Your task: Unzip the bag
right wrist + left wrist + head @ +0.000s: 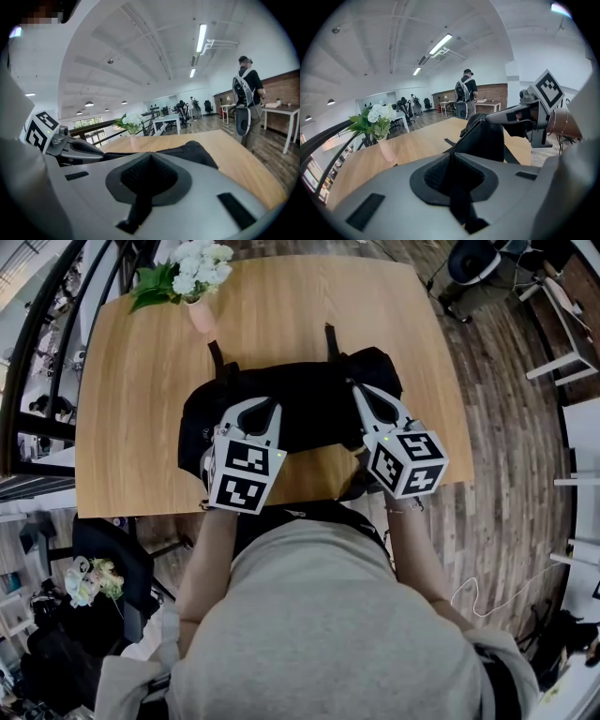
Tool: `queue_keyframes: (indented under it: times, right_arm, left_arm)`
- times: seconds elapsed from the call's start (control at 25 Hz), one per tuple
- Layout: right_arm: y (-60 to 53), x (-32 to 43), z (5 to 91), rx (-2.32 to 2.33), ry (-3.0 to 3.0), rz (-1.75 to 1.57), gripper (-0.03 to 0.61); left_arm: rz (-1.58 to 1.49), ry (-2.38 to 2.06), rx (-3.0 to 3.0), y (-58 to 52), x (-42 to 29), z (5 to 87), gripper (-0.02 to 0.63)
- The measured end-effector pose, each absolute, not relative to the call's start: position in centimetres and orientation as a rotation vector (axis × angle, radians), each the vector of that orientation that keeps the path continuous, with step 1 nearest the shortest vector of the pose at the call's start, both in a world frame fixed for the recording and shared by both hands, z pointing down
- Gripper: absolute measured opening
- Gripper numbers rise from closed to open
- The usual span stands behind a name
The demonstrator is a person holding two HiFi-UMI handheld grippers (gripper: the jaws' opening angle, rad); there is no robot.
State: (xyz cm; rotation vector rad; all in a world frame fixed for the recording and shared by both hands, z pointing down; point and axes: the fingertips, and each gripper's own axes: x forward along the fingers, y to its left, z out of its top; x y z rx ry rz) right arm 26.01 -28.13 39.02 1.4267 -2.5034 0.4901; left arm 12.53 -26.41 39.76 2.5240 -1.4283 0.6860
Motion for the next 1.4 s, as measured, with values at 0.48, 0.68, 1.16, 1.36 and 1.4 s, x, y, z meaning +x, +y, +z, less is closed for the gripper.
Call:
queue_keyframes:
  times: [0.48,0.68,1.16,1.36,1.4]
  right_arm:
    - [-30.0,30.7,38.6,1.556,-2.435,0.479,0.009]
    - [-30.1,31.2,38.1,1.584,-2.431,0.476,0.009]
    - [-29.5,30.4,37.7,1.628,-2.459,0.512,0.018]
    - [-28.8,29.3,36.2,1.615,-2.517,0.483,0.076]
    - [-28.6,28.9,36.0,1.602,-2.534,0.481,0.094]
  left_arm:
    - [0.679,-1.462,2.483,-26.7,12.3,40.0,0.041]
    - [0.679,-1.465,2.479,-26.7,12.4,40.0,0.041]
    - [0.597,-1.479,2.435,-26.2,12.3,39.7,0.059]
    - [0.484,-1.476,2.416,-25.7,12.5,38.6,0.149]
    - [0.457,-1.473,2.408,-25.5,12.4,38.3,0.149]
